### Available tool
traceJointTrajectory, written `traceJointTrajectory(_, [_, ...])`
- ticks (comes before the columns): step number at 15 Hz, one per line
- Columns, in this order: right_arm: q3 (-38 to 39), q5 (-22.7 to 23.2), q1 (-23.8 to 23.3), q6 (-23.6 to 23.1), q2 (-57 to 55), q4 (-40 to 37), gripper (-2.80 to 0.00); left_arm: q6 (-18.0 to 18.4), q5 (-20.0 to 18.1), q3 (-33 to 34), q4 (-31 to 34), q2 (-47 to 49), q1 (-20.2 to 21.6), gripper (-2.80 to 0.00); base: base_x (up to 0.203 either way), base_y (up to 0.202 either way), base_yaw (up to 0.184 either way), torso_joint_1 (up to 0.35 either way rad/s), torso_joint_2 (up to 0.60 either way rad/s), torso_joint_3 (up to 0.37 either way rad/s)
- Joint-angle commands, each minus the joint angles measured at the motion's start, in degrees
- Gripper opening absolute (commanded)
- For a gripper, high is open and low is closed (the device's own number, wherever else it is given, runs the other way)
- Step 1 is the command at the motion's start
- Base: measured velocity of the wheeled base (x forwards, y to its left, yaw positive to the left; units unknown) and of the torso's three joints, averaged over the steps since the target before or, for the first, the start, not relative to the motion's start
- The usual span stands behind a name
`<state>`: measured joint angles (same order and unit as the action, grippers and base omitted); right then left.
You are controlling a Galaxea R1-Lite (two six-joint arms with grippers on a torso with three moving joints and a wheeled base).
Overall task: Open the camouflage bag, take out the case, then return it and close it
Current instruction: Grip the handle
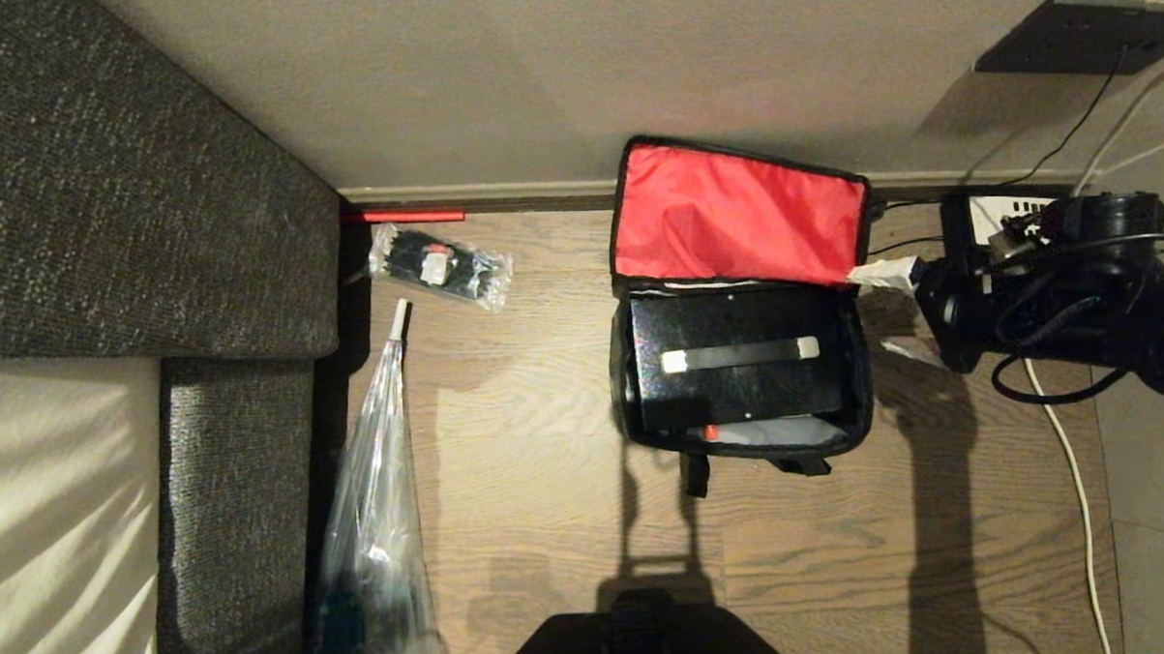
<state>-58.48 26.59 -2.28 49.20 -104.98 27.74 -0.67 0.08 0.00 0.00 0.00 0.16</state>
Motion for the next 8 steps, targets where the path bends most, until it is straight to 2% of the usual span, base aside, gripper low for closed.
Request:
traceJointTrajectory(1, [-1.27,-0.45,-0.86,7.76,-2.4,2.01,0.0,-0.03,0.0,0.0,0.0,0.0,0.02,-2.8,0.0,0.0,0.0,0.0,0.0,0.0])
traceJointTrajectory(2, [-1.09,-1.37,-1.62,8.75,-2.53,2.99,0.0,-0.03,0.0,0.0,0.0,0.0,0.02,-2.8,0.0,0.0,0.0,0.0,0.0,0.0])
traceJointTrajectory(3, [-1.31,-1.45,-2.48,8.69,-2.64,3.16,-2.03,-0.03,0.0,0.0,0.0,0.0,0.02,-2.8,0.0,0.0,0.0,0.0,0.0,0.0])
traceJointTrajectory(4, [-1.53,-1.4,-3.02,8.44,-2.82,3.45,-2.8,-0.03,0.0,0.0,0.0,0.0,0.02,-2.8,0.0,0.0,0.0,0.0,0.0,0.0])
traceJointTrajectory(8, [-1.92,-1.55,-4.3,6.03,-3.74,2.86,-2.8,-0.03,0.0,0.0,0.0,0.0,0.02,-2.8,0.0,0.0,0.0,0.0,0.0,0.0])
